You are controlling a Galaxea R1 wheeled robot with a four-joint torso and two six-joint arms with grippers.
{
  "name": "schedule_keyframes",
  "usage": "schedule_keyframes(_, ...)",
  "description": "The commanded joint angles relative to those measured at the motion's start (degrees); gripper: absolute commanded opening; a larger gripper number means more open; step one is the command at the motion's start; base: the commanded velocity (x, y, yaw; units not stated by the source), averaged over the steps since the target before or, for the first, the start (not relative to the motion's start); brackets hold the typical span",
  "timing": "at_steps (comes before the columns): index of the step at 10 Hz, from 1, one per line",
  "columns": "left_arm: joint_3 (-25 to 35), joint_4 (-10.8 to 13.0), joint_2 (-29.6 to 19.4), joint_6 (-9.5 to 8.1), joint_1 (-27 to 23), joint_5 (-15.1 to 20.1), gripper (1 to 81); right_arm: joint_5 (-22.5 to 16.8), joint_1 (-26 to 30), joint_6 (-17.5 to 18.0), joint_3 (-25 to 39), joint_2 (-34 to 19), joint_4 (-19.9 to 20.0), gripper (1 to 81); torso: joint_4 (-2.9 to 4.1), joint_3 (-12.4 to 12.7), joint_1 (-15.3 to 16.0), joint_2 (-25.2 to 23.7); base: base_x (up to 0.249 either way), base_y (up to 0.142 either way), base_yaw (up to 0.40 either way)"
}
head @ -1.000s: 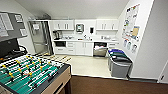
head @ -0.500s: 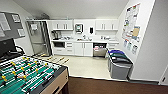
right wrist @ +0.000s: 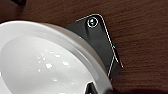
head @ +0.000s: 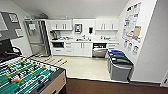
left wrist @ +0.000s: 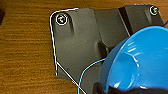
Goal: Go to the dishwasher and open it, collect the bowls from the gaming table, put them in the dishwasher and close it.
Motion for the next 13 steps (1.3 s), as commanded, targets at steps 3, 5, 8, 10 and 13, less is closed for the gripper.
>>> schedule_keyframes(3,0.0,0.5,-0.5,0.08,-2.8,3.0,1.0,-2.5,2.3,-0.1,0.3,-1.2,-0.8,1.0,0.00,0.0,0.0,0.0,0.134,0.000,0.000)
schedule_keyframes(5,0.0,0.5,-0.5,0.08,-2.8,3.0,1.0,-2.5,2.3,-0.1,0.3,-1.2,-0.8,1.0,0.00,0.0,0.0,0.0,0.134,0.000,0.000)
schedule_keyframes(8,0.0,0.5,-0.5,0.08,-2.8,3.0,1.0,-2.4,2.4,-0.1,0.3,-1.2,-0.8,1.0,0.00,0.0,0.0,0.0,0.134,0.000,0.000)
schedule_keyframes(10,0.0,0.5,-0.4,0.08,-2.7,3.0,1.0,-2.5,2.5,-0.1,0.3,-1.2,-0.8,1.0,0.00,0.0,0.0,0.0,0.137,0.000,0.000)
schedule_keyframes(13,-0.1,0.6,-0.4,0.08,-2.8,3.0,1.0,-2.5,2.5,-0.1,0.3,-1.3,-1.0,1.0,0.00,0.0,0.0,0.0,0.144,0.000,0.000)
